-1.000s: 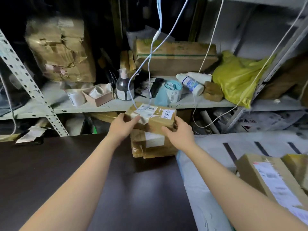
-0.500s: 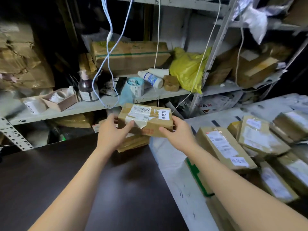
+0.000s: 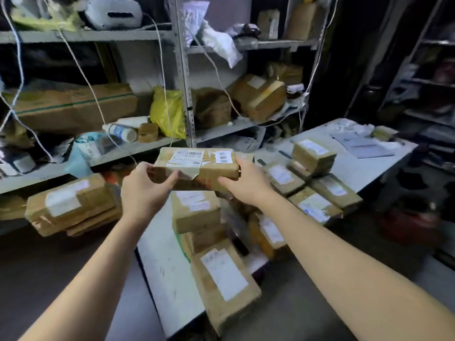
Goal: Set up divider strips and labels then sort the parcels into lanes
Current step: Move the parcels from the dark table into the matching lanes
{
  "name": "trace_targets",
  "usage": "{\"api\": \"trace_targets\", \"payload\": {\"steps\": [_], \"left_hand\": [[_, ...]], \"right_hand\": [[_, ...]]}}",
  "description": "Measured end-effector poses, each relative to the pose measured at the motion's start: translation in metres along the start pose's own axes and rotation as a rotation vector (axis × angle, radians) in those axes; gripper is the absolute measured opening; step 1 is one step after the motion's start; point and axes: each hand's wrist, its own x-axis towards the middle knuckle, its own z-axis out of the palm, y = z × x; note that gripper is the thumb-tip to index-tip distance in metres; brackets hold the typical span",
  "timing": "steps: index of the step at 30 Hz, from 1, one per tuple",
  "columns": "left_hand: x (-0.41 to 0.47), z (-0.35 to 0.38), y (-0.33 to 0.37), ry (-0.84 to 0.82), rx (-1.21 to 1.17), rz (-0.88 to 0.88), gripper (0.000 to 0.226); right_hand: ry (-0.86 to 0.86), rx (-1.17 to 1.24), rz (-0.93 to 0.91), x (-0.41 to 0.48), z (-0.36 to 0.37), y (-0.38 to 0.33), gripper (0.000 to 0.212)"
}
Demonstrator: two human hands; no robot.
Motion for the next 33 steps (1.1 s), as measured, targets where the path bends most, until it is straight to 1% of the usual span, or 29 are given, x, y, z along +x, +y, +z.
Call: {"api": "trace_targets", "payload": {"steps": [3,7,9,11,13,18,20,25,30,33], "left_hand": [[-0.031,0.044,0.058,-0.03,-0.015,0.078,0.043],[-0.06,0.104,0.123,-0.13,-0.023,0.144,0.041],[-0.066,0.137,0.148,-0.154,-0.012,0.18,0.042],[-0.07,0.173,0.168,-0.192,0.008,0.206,0.034],[-0.072,0.215,0.183,-0.236,-0.025,0.219,0.033],[-0.073,0.323,0.22,-0.284,-0.07,0.198,0.037],[-0.07,0.366,0.236,-0.319,-0.086,0.164,0.037],[-0.069,0.458,0.269,-0.401,-0.09,0.077,0.027],[-0.069,0.527,0.285,-0.398,0.016,0.02,0.027],[-0.07,0.562,0.286,-0.349,0.114,-0.029,0.027]], "right_hand": [[0.045,0.016,0.011,-0.016,-0.062,0.049,0.047],[0.088,0.044,0.059,-0.03,-0.132,0.109,0.045],[0.105,0.055,0.103,-0.029,-0.159,0.141,0.042],[0.114,0.06,0.154,-0.026,-0.181,0.174,0.04],[0.121,0.06,0.187,-0.02,-0.199,0.207,0.041],[0.137,0.006,0.271,0.011,-0.248,0.289,0.046],[0.141,-0.022,0.296,0.029,-0.27,0.319,0.048],[0.103,-0.062,0.354,0.074,-0.319,0.385,0.054],[0.023,-0.055,0.367,0.109,-0.337,0.453,0.06],[-0.032,-0.052,0.337,0.134,-0.335,0.494,0.062]]}}
